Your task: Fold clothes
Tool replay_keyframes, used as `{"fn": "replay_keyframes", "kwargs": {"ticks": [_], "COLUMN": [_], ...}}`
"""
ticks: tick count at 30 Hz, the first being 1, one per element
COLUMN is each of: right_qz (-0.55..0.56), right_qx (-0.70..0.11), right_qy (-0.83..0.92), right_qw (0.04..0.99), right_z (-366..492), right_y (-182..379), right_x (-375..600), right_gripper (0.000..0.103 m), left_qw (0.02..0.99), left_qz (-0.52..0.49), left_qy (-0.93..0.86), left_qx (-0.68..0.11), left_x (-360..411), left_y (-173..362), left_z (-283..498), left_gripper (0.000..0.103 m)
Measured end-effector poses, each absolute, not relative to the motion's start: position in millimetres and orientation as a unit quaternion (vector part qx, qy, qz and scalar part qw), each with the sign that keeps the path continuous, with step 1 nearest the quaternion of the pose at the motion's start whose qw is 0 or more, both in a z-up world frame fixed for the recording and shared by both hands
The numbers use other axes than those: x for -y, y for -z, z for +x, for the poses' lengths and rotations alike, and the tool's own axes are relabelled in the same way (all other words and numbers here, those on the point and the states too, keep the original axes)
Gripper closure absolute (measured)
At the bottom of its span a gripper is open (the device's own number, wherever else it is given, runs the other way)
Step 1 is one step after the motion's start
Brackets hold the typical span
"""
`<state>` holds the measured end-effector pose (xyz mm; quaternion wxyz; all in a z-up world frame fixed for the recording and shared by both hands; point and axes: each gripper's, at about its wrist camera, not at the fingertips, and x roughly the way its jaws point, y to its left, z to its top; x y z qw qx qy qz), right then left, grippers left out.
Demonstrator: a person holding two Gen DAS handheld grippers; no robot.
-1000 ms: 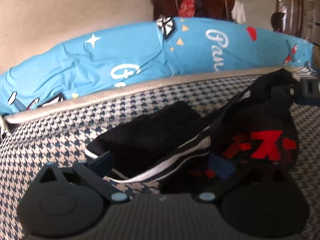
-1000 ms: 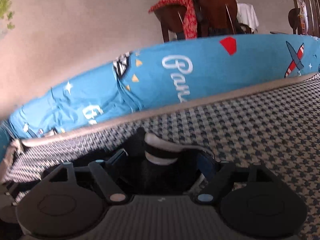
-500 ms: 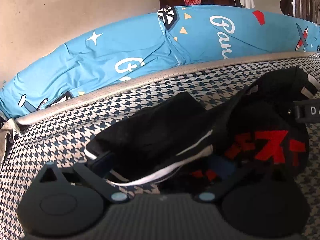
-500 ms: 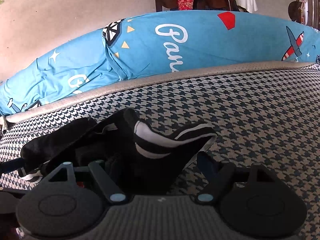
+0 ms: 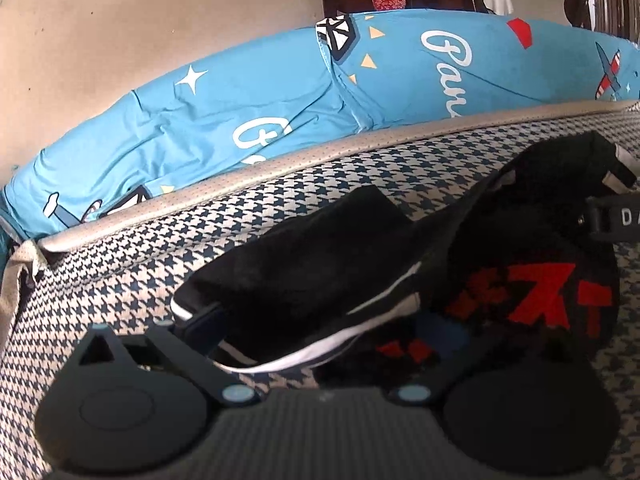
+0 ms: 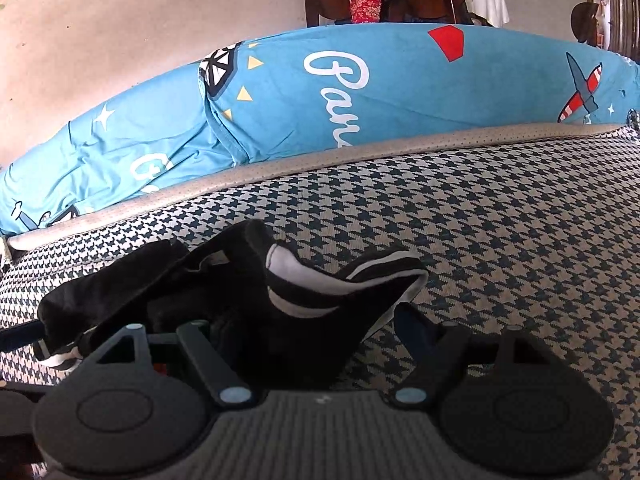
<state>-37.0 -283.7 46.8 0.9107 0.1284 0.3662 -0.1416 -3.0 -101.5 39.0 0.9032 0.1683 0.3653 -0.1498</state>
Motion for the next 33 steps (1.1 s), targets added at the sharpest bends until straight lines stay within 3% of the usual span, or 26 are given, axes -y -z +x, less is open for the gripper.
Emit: {"fn": "replay_keyframes", "kwargs": {"ticks": [4, 7, 12, 14, 15, 17, 21, 26, 33], "right_qz": [0.129, 0.129, 0.129, 0.129, 0.131, 0.137, 0.138, 0.144, 0.135], "right_qx": [-0.367, -0.366, -0.367, -0.370, -0.371, -0.374, -0.379, -0.379, -0.365], "right_qy": [0.143, 0.146, 0.147, 0.145, 0.144, 0.139, 0.132, 0.123, 0.108], "right_qw": [0.910, 0.910, 0.910, 0.909, 0.908, 0.907, 0.906, 0.906, 0.915], "right_z": [-36.4, -36.4, -36.3, -35.8, -35.8, -35.5, -35.4, -35.8, -37.6], "right_y": [-46.3, -46.7, -47.3, -46.6, -46.3, -45.7, -44.2, -42.3, -43.6], "right_x": [284.3, 284.6, 284.3, 284.4, 284.2, 284.6, 284.3, 285.3, 281.8], "right_gripper": [0.025, 0.025, 0.025, 0.025, 0.025, 0.025, 0.032, 0.042, 0.071], "left_qw": [0.902, 0.903, 0.900, 0.899, 0.898, 0.896, 0.893, 0.893, 0.897], "left_qz": [0.161, 0.161, 0.157, 0.159, 0.159, 0.160, 0.161, 0.164, 0.157], "left_qy": [0.152, 0.156, 0.174, 0.180, 0.183, 0.188, 0.199, 0.202, 0.206], "left_qx": [-0.370, -0.367, -0.367, -0.366, -0.366, -0.368, -0.370, -0.367, -0.359], "left_x": [99.8, 99.8, 101.0, 102.0, 102.5, 103.2, 103.6, 103.0, 102.1], "left_y": [-39.7, -40.4, -42.3, -42.3, -42.2, -42.0, -41.7, -42.9, -51.0], "left_z": [-1.6, -2.5, -4.6, -5.8, -6.3, -7.0, -8.5, -10.6, -15.0], "left_gripper": [0.000, 0.006, 0.035, 0.055, 0.058, 0.076, 0.082, 0.083, 0.083]}}
